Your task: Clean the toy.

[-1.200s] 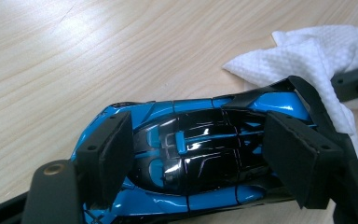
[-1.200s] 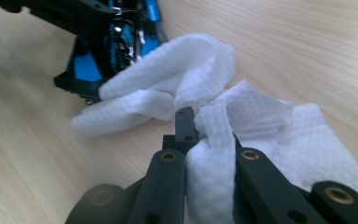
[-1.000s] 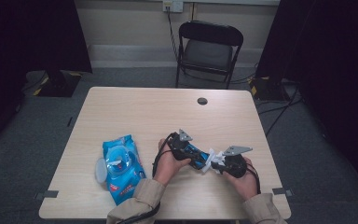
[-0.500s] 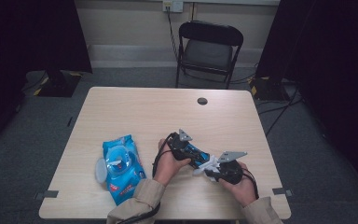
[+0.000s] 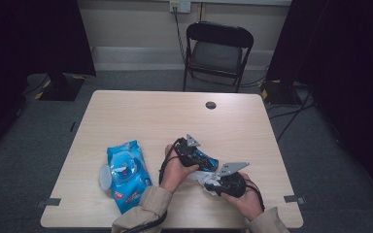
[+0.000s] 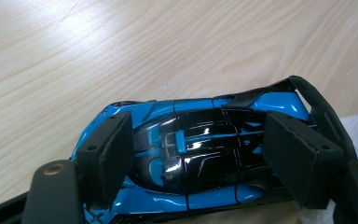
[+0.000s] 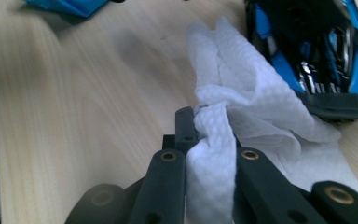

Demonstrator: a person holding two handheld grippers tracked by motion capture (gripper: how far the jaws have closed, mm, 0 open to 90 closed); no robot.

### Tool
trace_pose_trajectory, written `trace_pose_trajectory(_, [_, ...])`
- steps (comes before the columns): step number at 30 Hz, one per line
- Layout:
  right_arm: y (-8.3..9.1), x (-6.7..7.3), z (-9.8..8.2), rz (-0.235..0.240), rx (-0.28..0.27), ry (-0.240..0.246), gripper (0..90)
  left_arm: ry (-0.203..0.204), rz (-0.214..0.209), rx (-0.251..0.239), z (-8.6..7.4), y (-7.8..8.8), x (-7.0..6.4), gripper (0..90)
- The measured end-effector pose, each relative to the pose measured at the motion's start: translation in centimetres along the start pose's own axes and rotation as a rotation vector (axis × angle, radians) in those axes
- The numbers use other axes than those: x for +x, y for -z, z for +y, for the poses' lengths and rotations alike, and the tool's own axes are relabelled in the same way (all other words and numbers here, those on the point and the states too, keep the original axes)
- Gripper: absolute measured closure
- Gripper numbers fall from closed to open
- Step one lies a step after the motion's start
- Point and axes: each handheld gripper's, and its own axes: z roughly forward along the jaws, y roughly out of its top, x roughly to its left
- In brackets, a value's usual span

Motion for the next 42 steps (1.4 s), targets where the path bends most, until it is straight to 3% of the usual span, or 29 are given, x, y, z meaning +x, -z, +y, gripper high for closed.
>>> trace_pose_trajectory(8, [1.9,-0.7,-0.3,-0.036,-0.02,0.001,85.9,0.002,-0.003,-0.004,-0.1,0.0,0.0,25.1])
trace_pose_trajectory(14, [4.0,-3.0,-1.0,-0.108,-0.062,-0.054,85.9,0.001,-0.008,-0.012,-0.1,-0.1,0.0,25.0])
trace_pose_trajectory(16, [5.1,-4.6,-1.3,-0.168,-0.096,-0.097,86.0,0.0,-0.007,-0.013,-0.1,-0.1,0.1,25.0])
trace_pose_trajectory(18, [5.2,-4.9,-1.4,-0.186,-0.094,-0.1,85.9,0.0,-0.008,-0.012,-0.1,0.0,0.1,25.0])
trace_pose_trajectory(20, [5.2,-6.2,-1.6,-0.238,-0.076,-0.113,85.8,0.0,-0.009,-0.013,-0.1,0.0,0.1,25.0])
trace_pose_trajectory(25, [4.0,-7.0,-1.5,-0.276,-0.043,-0.113,85.4,0.0,-0.009,-0.012,-0.1,-0.1,0.0,25.0])
trace_pose_trajectory(29, [3.0,-7.2,-1.3,-0.287,-0.032,-0.111,85.1,-0.003,-0.008,-0.015,-0.2,0.0,0.0,25.0])
trace_pose_trajectory(33, [1.6,-6.8,-1.0,-0.267,-0.039,-0.107,85.1,0.002,-0.009,-0.012,-0.1,-0.1,0.0,25.0])
trace_pose_trajectory(42, [0.9,-6.2,-1.0,-0.217,-0.053,-0.096,85.1,-0.002,-0.008,-0.015,-0.2,0.0,0.1,25.0])
